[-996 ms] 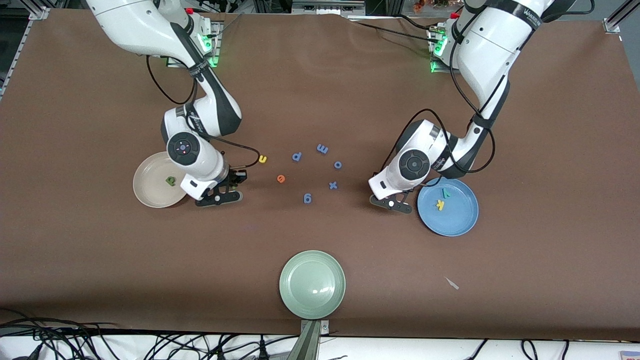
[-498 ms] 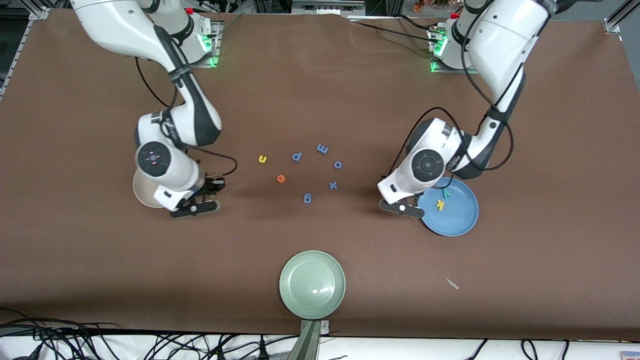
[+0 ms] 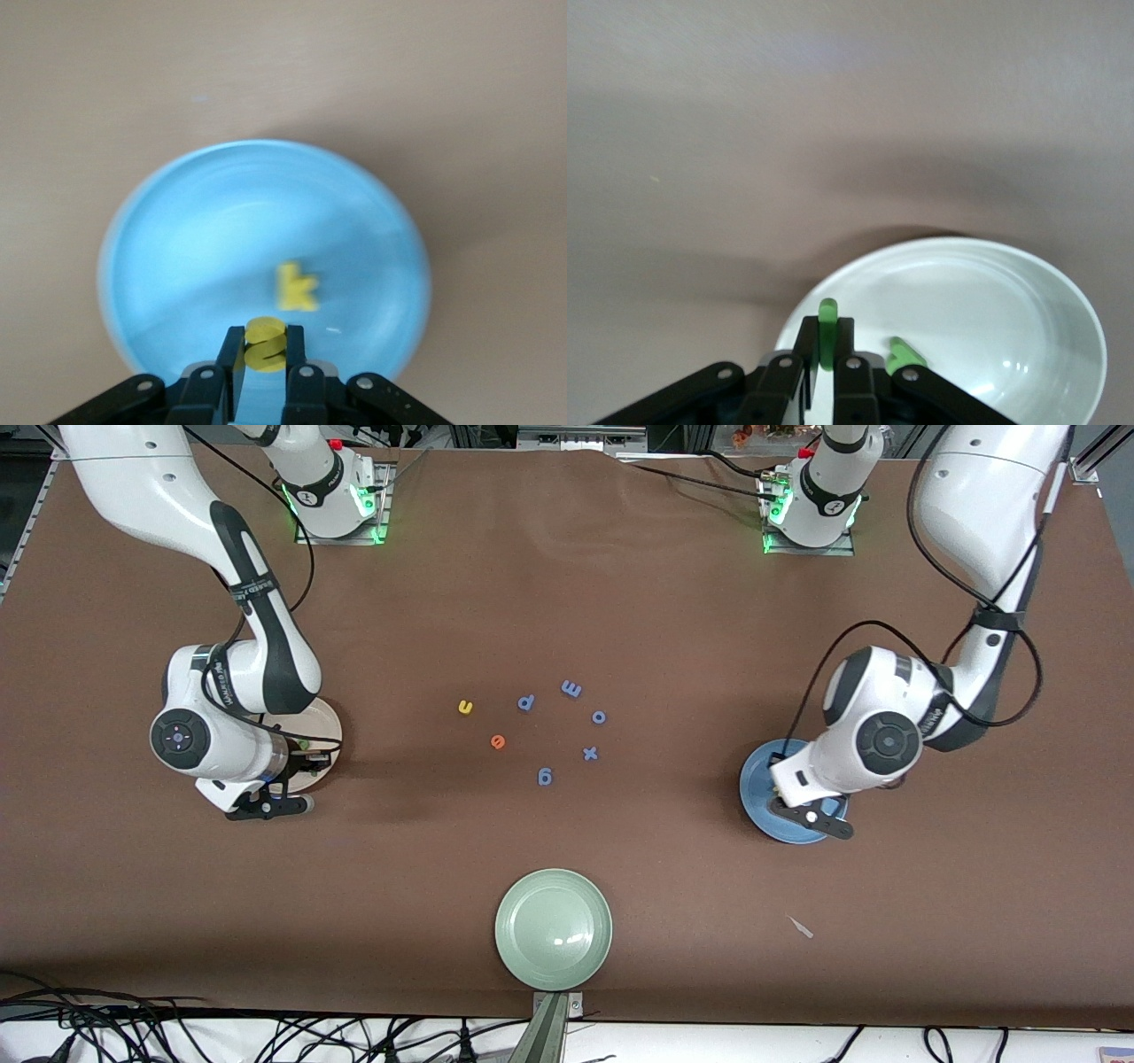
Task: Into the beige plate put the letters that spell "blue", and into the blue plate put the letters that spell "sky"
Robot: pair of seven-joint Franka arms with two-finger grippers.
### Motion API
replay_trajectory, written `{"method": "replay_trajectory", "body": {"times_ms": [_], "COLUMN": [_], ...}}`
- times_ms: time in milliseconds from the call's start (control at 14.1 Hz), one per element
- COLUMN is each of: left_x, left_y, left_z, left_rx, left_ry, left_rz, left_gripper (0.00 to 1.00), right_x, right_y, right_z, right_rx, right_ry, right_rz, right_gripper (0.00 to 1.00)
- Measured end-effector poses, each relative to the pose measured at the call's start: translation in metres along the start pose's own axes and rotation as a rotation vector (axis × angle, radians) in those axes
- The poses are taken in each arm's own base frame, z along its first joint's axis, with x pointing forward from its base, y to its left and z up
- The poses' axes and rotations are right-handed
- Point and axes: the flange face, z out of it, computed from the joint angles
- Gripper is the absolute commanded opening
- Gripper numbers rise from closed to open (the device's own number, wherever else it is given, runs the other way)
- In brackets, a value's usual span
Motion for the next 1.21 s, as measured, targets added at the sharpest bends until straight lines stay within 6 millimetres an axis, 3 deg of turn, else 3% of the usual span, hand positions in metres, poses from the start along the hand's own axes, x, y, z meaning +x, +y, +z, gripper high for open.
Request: {"method": "replay_trajectory", "body": {"times_ms": [71,142,356,569,711,1067,1209], "left_x": [0.000,0.001,0.003,0.005,0.000,-0.027,-0.042], "left_y": [-0.012,-0.016,-0.014,-0.017,-0.018,-0.024,-0.024], "left_z": [0.006,0.013,0.024,0.005,-0.032,-0.175,-0.222], "left_rx": [0.029,0.043,0.046,0.055,0.042,-0.038,-0.034], "left_ry": [0.011,0.020,0.022,0.030,0.009,-0.034,-0.034], "left_rz": [0.018,0.031,0.055,0.072,0.045,-0.043,-0.052], "left_gripper": [0.57,0.97,1.00,1.00,1.00,1.00,1.00], "right_x": [0.000,0.000,0.002,0.012,0.017,0.019,0.016], "right_y": [0.006,0.011,0.013,-0.004,-0.023,-0.089,-0.122], "right_z": [0.009,0.018,0.026,0.008,-0.003,-0.019,-0.023], "right_rx": [0.001,0.002,0.004,0.012,0.024,0.062,0.066], "right_ry": [-0.016,-0.028,-0.036,0.003,0.024,0.050,0.056], "right_rz": [0.009,0.017,0.020,-0.005,-0.012,0.041,0.090], "right_gripper": [0.83,1.00,1.00,1.00,1.00,1.00,1.00]}}
